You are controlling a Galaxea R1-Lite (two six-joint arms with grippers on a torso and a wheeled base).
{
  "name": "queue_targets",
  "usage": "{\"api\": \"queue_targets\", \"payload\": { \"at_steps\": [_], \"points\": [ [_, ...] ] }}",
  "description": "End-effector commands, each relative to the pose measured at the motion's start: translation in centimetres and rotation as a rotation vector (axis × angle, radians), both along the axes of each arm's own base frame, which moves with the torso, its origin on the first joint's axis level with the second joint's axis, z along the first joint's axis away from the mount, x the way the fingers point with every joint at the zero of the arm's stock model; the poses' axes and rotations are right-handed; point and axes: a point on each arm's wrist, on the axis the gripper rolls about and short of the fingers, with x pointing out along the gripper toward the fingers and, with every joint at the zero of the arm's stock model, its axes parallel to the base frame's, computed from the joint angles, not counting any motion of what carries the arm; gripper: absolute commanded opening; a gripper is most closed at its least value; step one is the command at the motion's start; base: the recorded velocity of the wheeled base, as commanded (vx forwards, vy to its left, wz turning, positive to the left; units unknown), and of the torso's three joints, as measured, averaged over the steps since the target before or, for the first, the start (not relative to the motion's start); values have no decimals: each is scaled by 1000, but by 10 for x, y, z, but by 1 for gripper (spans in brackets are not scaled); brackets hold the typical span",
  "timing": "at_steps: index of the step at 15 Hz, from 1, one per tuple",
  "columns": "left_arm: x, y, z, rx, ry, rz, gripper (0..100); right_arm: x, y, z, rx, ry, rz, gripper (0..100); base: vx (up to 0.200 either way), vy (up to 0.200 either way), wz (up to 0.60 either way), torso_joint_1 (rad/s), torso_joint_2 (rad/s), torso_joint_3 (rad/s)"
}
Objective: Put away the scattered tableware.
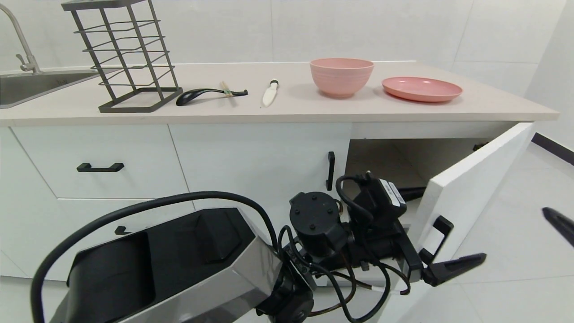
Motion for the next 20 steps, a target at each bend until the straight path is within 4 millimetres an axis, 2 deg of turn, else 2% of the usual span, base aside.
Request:
{"api": "queue_targets", "payload": {
  "at_steps": [1,6,8,13,16,20],
  "points": [
    [-11,-7,-7,2,7,-26,100,-31,10,20,-41,-176,33,100,0,0,0,0,0,0],
    [-15,-13,-15,1,35,-39,100,-38,14,16,-38,-179,63,100,0,0,0,0,0,0],
    [-23,-18,-18,-14,25,-60,100,-38,14,19,-42,-193,67,100,0,0,0,0,0,0],
    [-50,-31,-19,-15,25,-126,100,-52,17,49,-72,-351,78,100,0,0,0,0,0,0],
    [-54,-35,-20,-17,23,-137,100,-62,19,67,-94,-450,77,100,0,0,0,0,0,0],
    [-65,-51,-21,-16,26,-171,100,-65,19,73,-94,-480,65,100,0,0,0,0,0,0]
  ]
}}
